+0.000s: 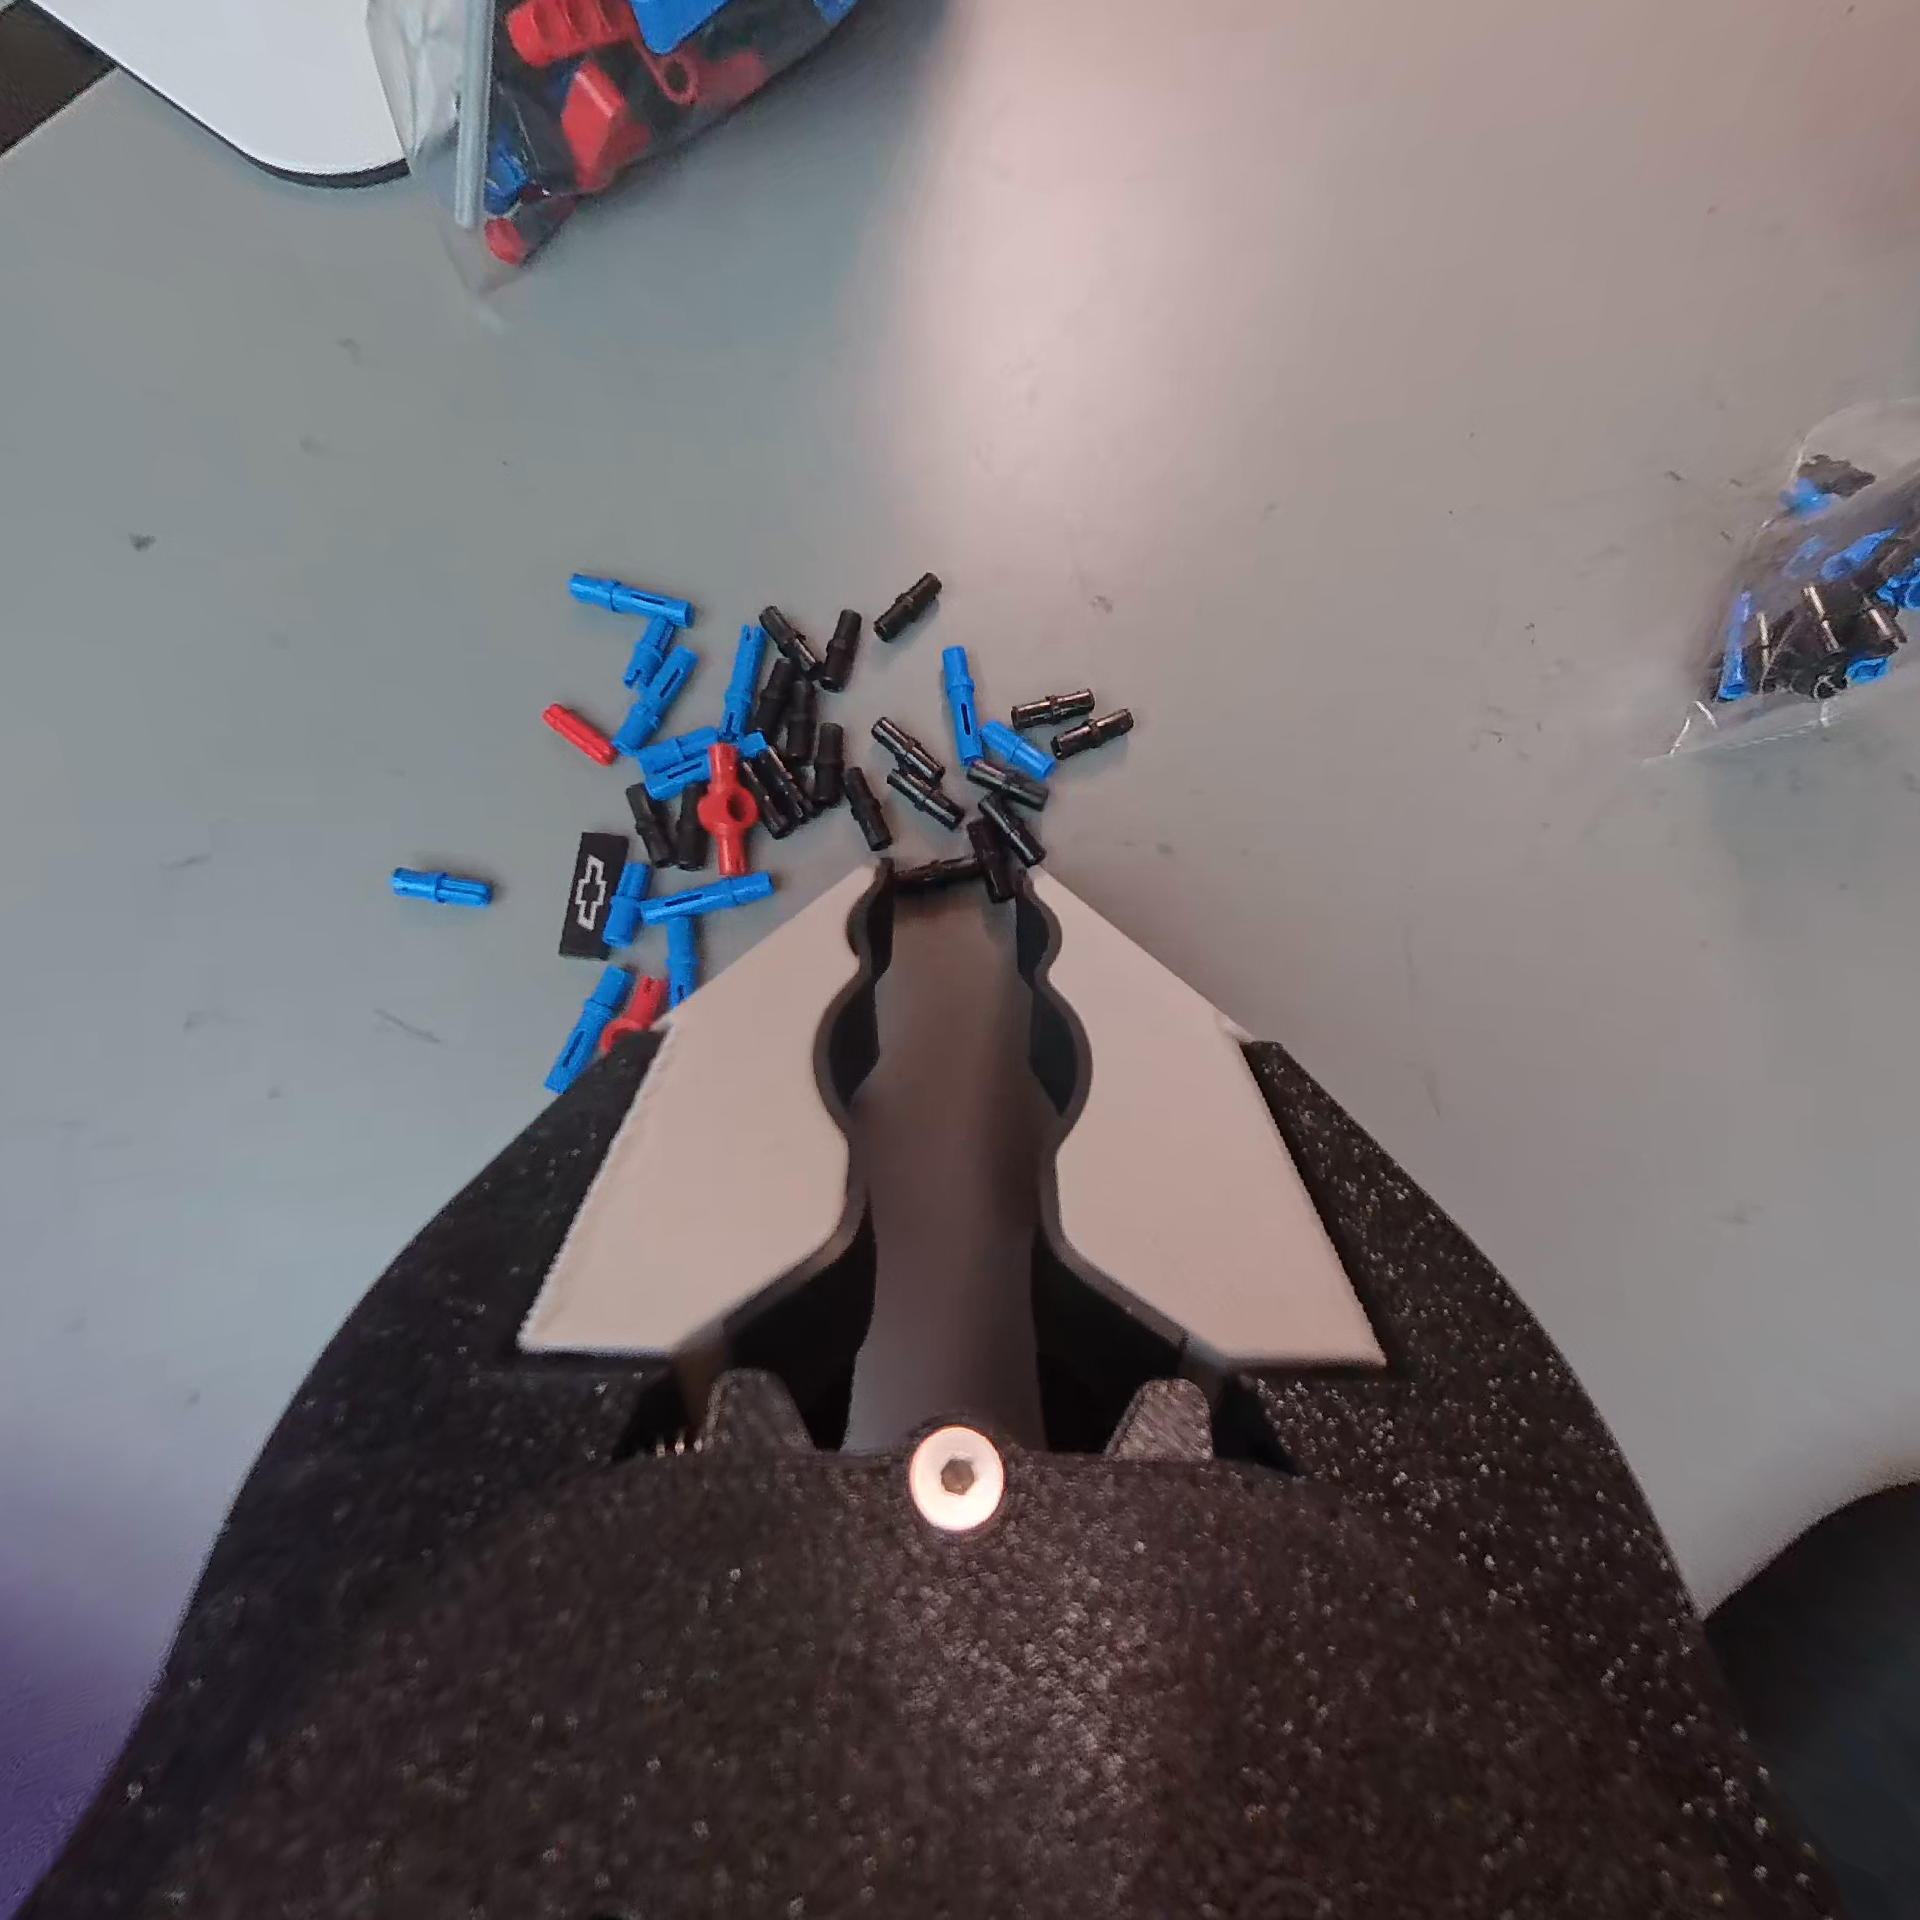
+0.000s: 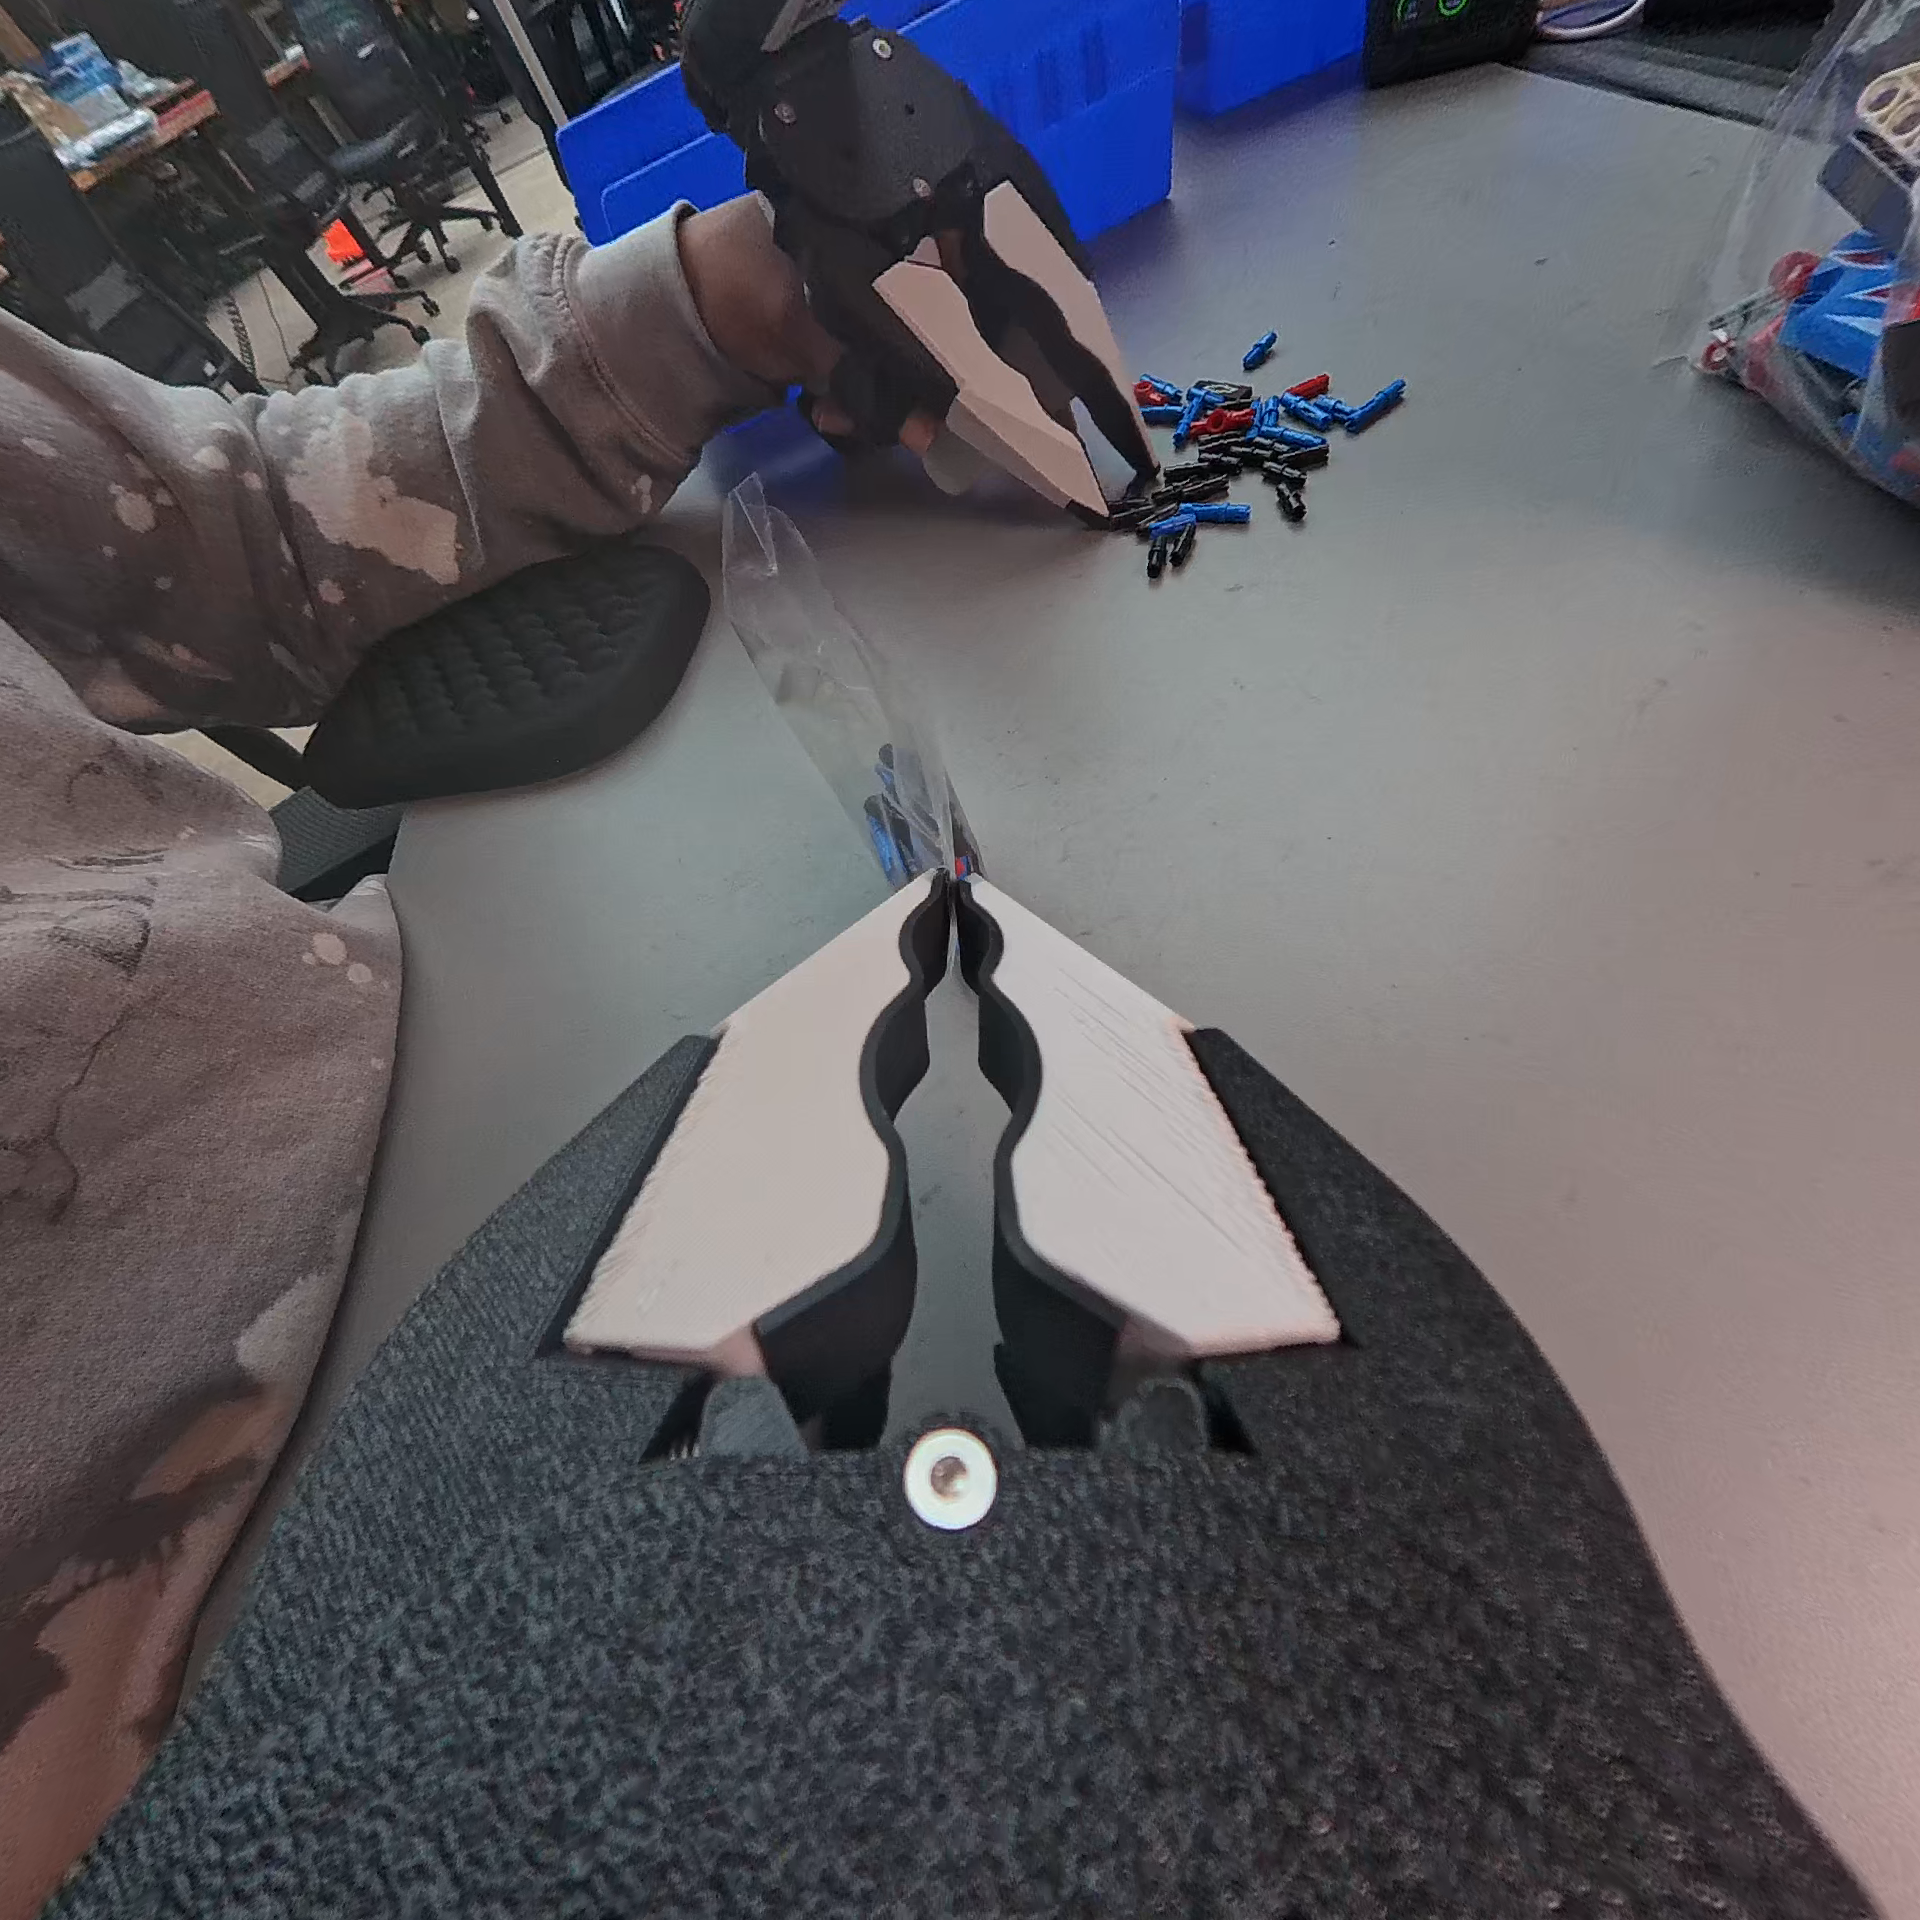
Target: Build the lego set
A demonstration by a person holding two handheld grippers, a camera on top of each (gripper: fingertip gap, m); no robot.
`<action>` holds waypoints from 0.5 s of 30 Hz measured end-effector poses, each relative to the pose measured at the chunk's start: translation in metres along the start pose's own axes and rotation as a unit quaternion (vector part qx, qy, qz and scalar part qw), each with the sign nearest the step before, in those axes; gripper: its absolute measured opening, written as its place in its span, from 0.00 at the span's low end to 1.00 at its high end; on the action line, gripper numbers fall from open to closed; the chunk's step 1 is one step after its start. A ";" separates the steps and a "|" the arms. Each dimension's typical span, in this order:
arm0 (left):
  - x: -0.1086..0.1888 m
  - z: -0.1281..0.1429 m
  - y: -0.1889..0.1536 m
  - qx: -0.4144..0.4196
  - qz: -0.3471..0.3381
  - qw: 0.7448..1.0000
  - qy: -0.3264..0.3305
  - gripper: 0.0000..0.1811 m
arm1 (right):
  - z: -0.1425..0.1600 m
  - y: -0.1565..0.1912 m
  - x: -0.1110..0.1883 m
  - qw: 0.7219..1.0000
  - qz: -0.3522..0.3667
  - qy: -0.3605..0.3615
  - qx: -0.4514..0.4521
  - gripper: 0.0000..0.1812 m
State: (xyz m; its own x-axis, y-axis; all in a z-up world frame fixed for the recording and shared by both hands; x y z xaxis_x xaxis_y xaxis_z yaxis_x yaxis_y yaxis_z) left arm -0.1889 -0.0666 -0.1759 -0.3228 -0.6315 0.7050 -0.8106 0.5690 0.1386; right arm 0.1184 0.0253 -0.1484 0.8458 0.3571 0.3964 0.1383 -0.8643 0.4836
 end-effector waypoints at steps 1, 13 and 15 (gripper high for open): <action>0.000 0.000 -0.001 -0.002 0.000 1.000 0.000 0.11 | 0.000 0.000 0.000 1.000 0.000 0.000 0.000 0.00; 0.004 -0.001 -0.010 -0.030 -0.003 1.000 -0.001 0.00 | 0.001 0.000 0.000 1.000 0.001 0.003 0.002 0.00; 0.008 -0.003 -0.008 -0.018 -0.007 1.000 -0.020 0.05 | 0.001 0.000 0.001 1.000 0.001 0.002 0.002 0.00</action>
Point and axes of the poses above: each gripper's, where its closed fingertips meet, x back along the fingers, z out of its underside, y = z × x across the jaws, the point moved 9 cm from there along x, back along the fingers, and after that the axes turned 14 degrees about -x, right-handed, at the moved point
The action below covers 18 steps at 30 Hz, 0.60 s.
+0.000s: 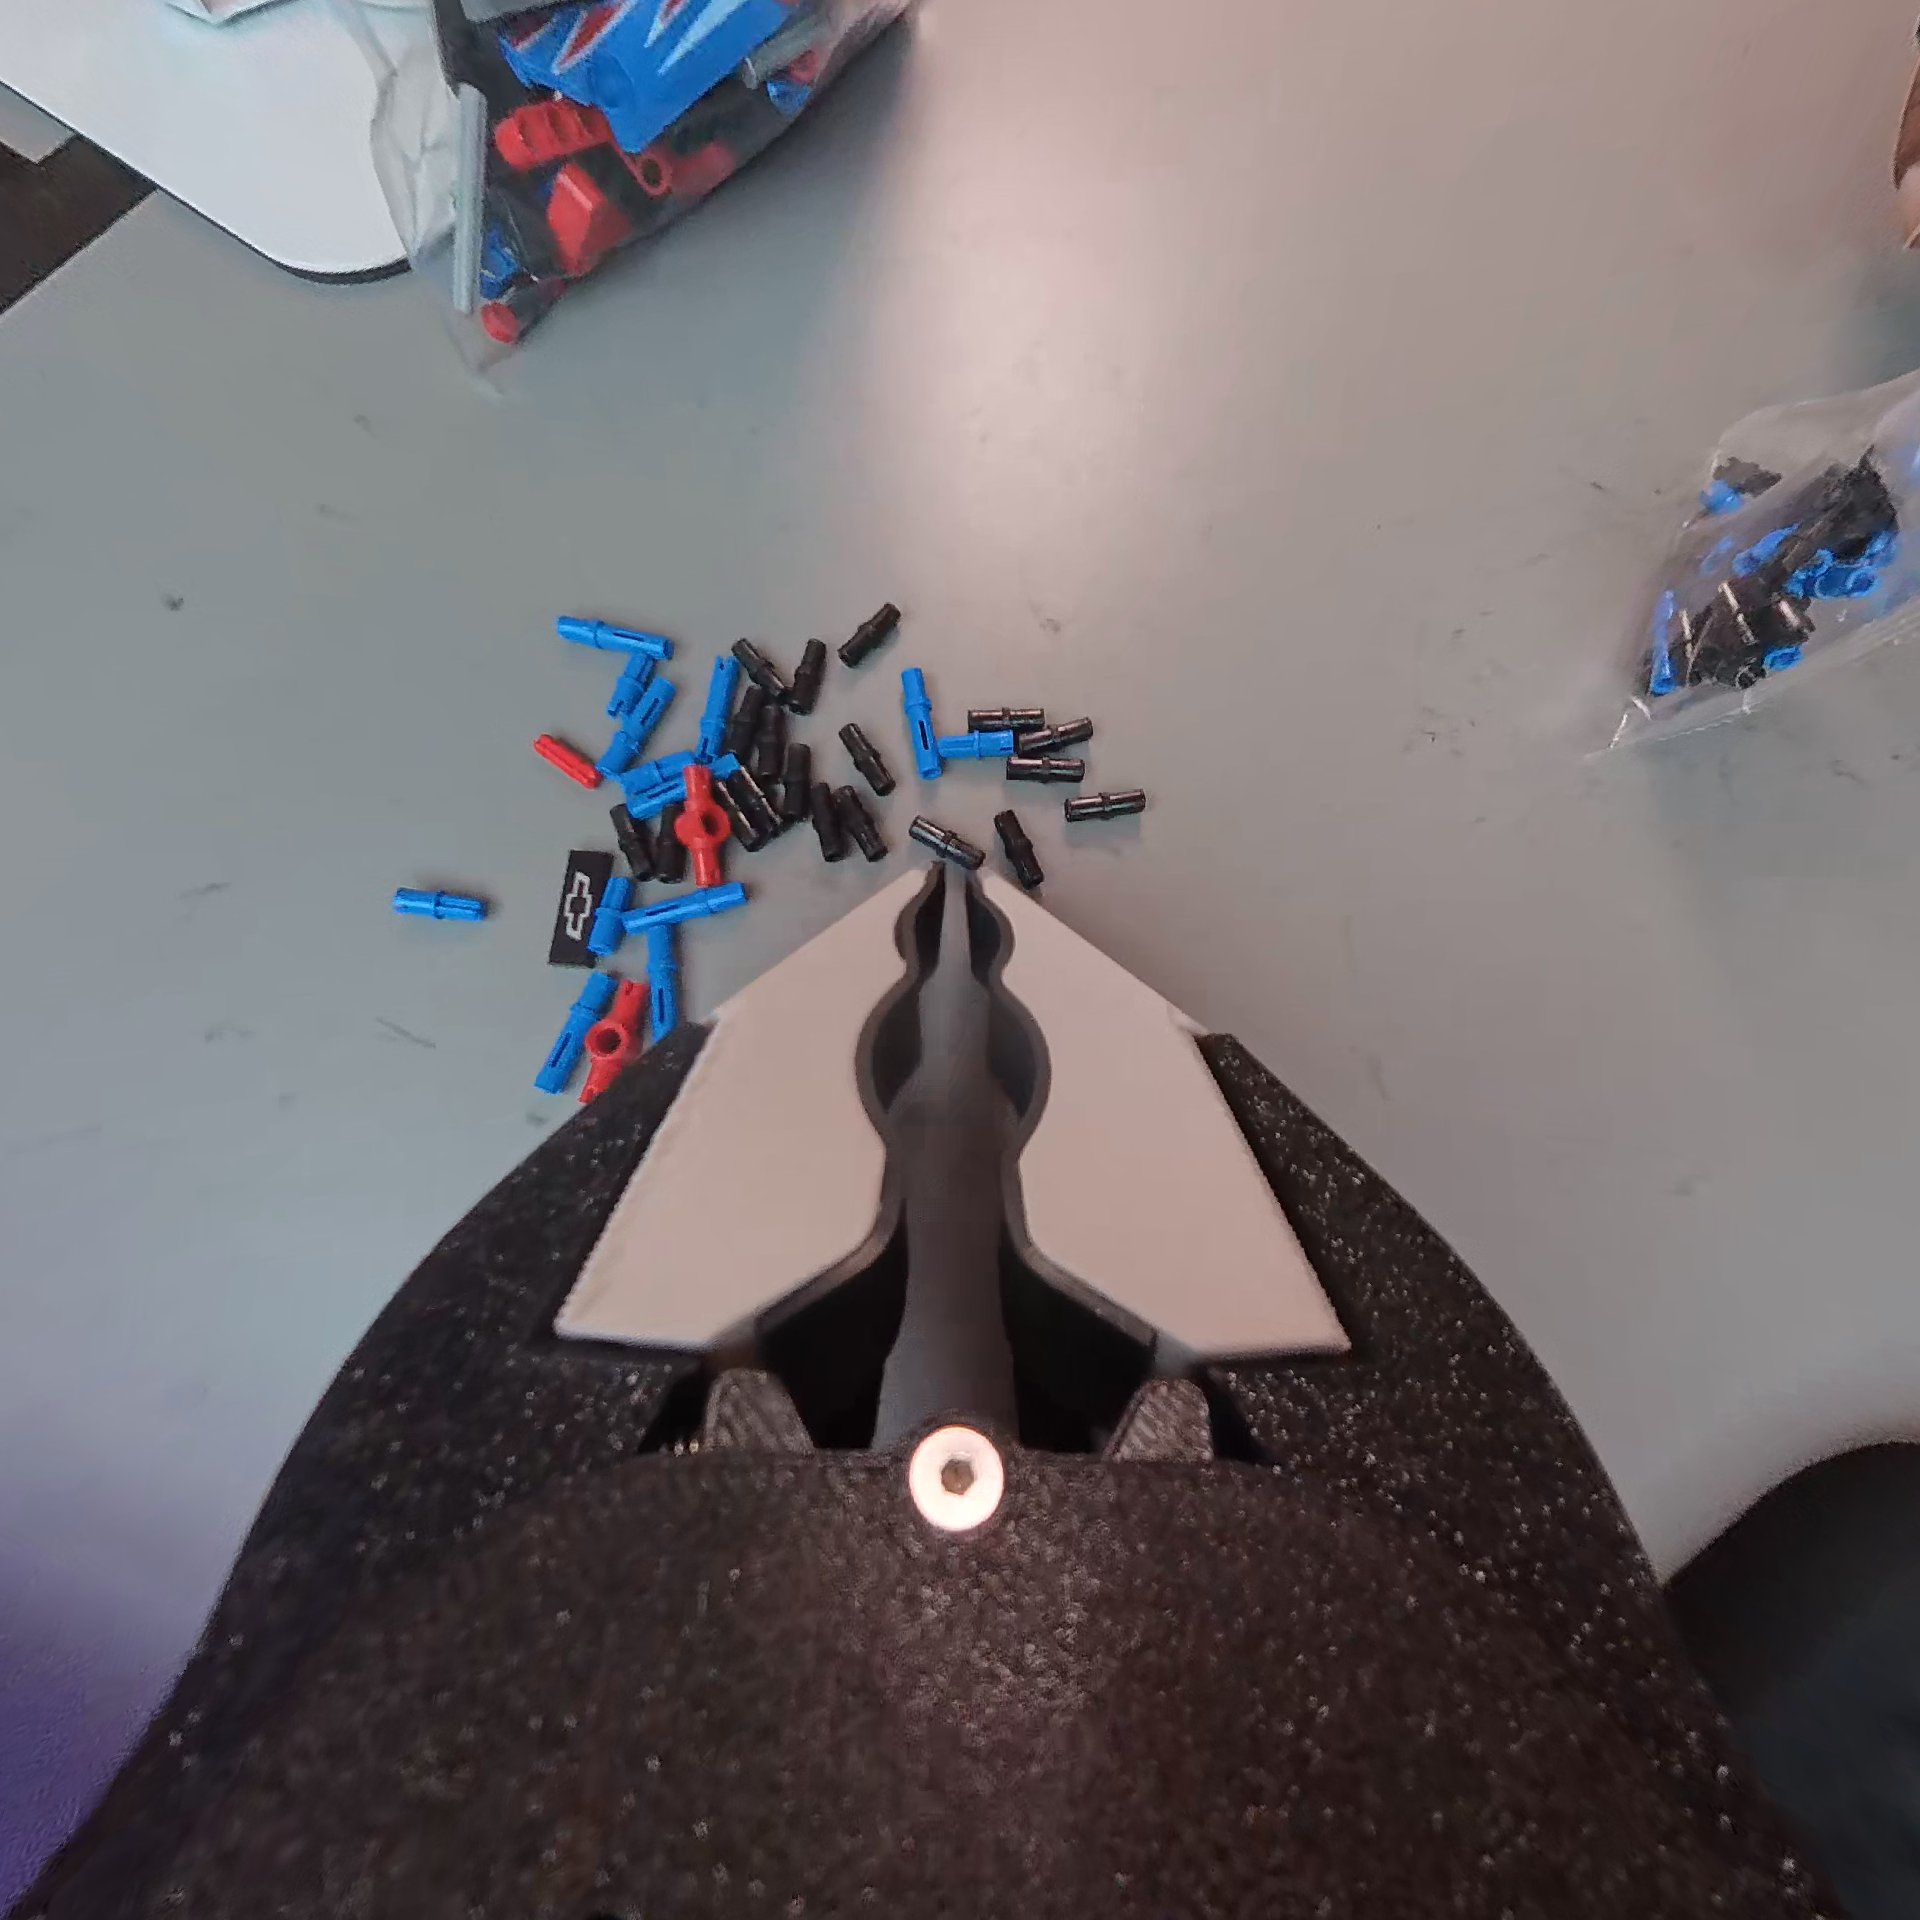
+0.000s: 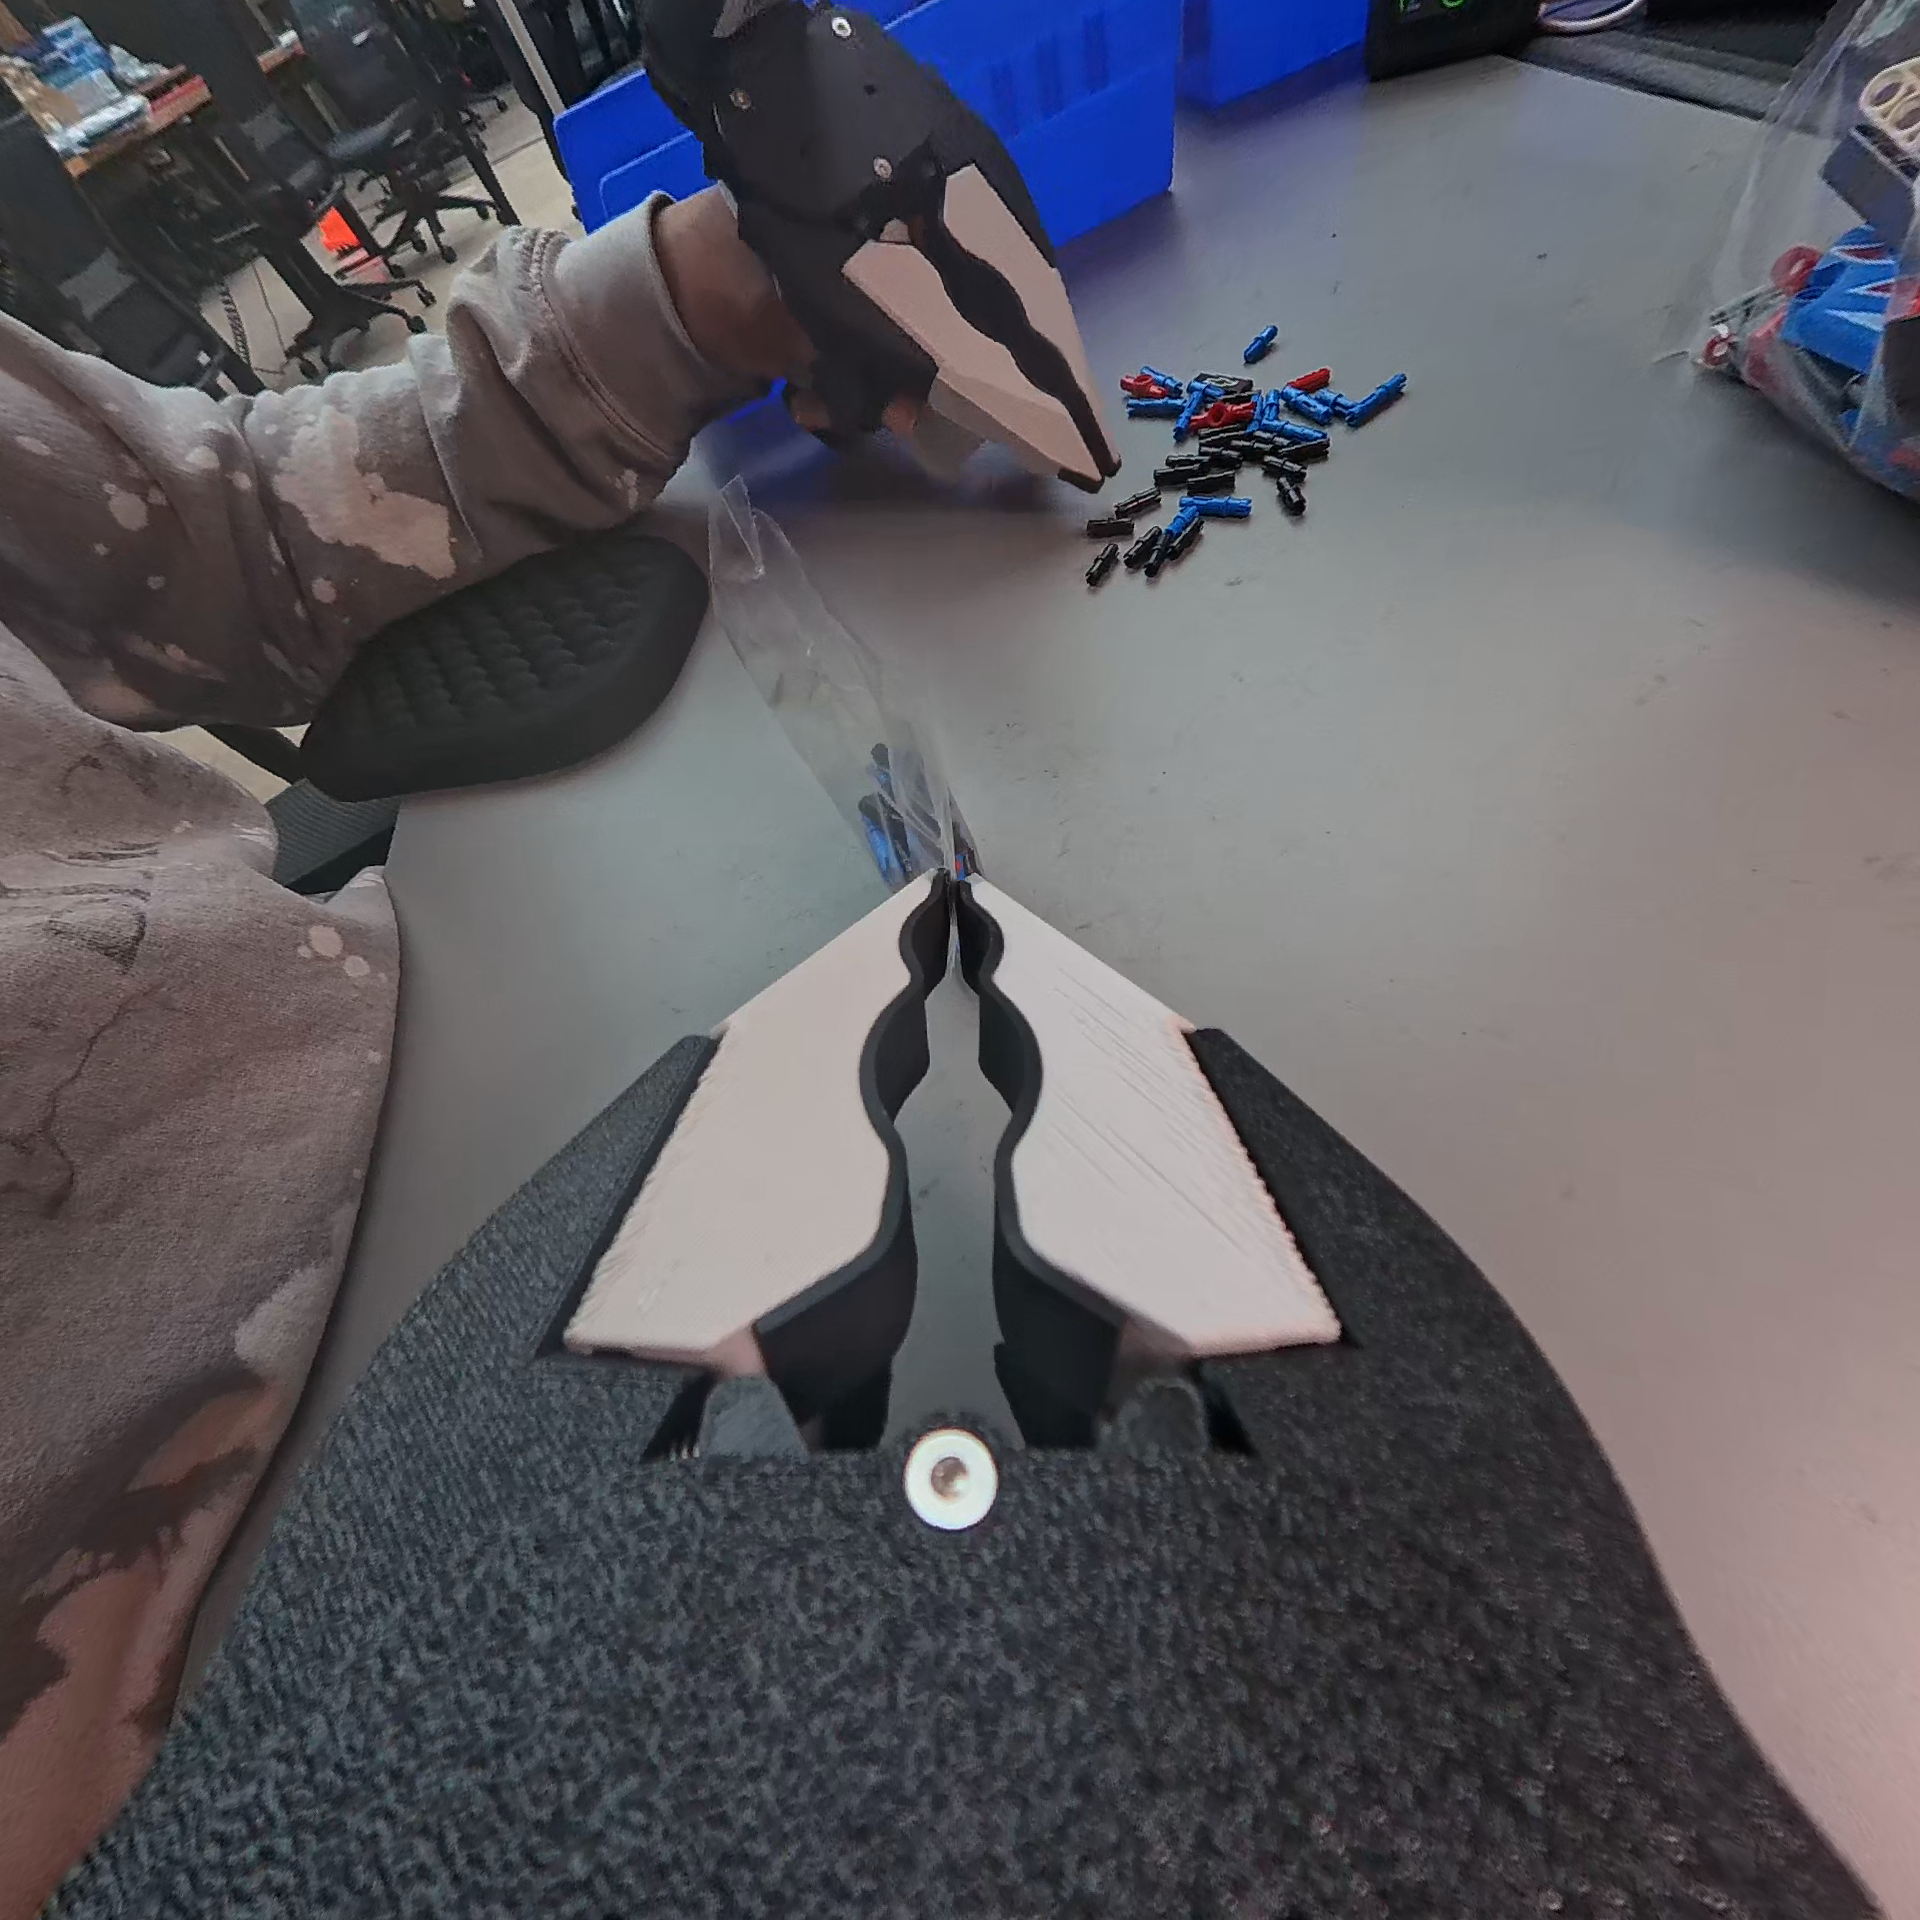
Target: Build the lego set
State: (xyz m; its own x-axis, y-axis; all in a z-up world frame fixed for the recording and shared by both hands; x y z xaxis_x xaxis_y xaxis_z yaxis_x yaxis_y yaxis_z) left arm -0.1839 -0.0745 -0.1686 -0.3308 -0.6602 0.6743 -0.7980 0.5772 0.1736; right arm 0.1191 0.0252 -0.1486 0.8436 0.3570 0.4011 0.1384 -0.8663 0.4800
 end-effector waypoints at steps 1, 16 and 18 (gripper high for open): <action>0.001 -0.001 0.002 0.012 -0.001 1.000 -0.007 0.08 | 0.000 0.000 0.000 1.000 -0.001 0.000 -0.001 0.00; -0.016 -0.007 -0.002 0.009 0.014 1.000 0.022 0.06 | 0.001 -0.001 0.001 1.000 -0.005 0.003 -0.001 0.00; -0.016 -0.006 -0.002 0.007 0.014 1.000 0.023 0.06 | 0.001 0.000 0.001 1.000 -0.005 0.004 0.000 0.00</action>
Point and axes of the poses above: each gripper's, where its closed fingertips meet, x back along the fingers, z out of its underside, y = z × x across the jaws, the point moved 9 cm from there along x, back along the fingers, and after that the axes turned 14 degrees about -x, right-handed, at the moved point
